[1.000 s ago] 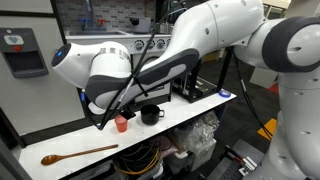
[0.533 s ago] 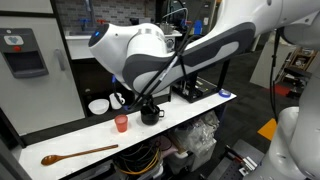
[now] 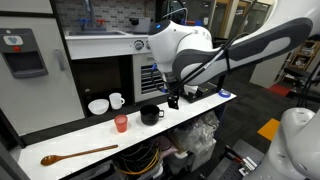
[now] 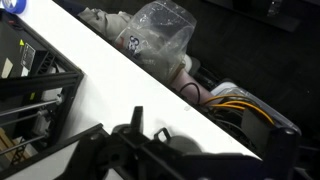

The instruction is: Pour the contents in the pink cup into the black pot

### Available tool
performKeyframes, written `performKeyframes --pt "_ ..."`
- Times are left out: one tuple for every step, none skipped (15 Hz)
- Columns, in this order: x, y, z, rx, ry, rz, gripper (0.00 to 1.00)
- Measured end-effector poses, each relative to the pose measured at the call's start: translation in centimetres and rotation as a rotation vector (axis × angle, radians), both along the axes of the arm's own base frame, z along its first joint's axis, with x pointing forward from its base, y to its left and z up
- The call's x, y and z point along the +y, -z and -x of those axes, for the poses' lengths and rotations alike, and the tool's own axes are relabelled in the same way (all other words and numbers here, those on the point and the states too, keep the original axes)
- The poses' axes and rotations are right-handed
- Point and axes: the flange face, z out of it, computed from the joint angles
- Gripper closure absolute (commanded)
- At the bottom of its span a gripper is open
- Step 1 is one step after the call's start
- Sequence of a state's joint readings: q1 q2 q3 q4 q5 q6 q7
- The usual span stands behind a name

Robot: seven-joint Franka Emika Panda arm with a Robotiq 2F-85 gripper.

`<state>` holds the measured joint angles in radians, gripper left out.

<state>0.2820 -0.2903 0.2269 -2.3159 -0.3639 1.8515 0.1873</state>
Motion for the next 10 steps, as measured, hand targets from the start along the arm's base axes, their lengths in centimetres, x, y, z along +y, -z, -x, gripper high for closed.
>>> performKeyframes --pt "-1.8 0.2 0.1 -0.031 0.033 -0.028 0.00" --pt "-3.6 0.5 0.2 -0.068 0.064 -0.055 0.00" --pt "-5.2 0.8 0.1 -0.107 0.088 -0.085 0.00" --pt "-6.8 1.0 -0.1 -0.154 0.104 -0.116 0.00" --pt "-8.1 1.1 -0.4 -0.208 0.103 -0.136 0.00" --pt "-9.3 1.1 -0.7 -0.264 0.091 -0.148 0.00" --pt "-10.1 1.1 -1.0 -0.319 0.065 -0.151 0.00" --pt "-10.6 1.1 -1.2 -0.352 0.048 -0.153 0.00" --pt "-10.8 1.1 -1.3 -0.363 0.042 -0.154 0.00" --pt "-10.8 1.1 -1.3 -0.366 0.039 -0.154 0.00"
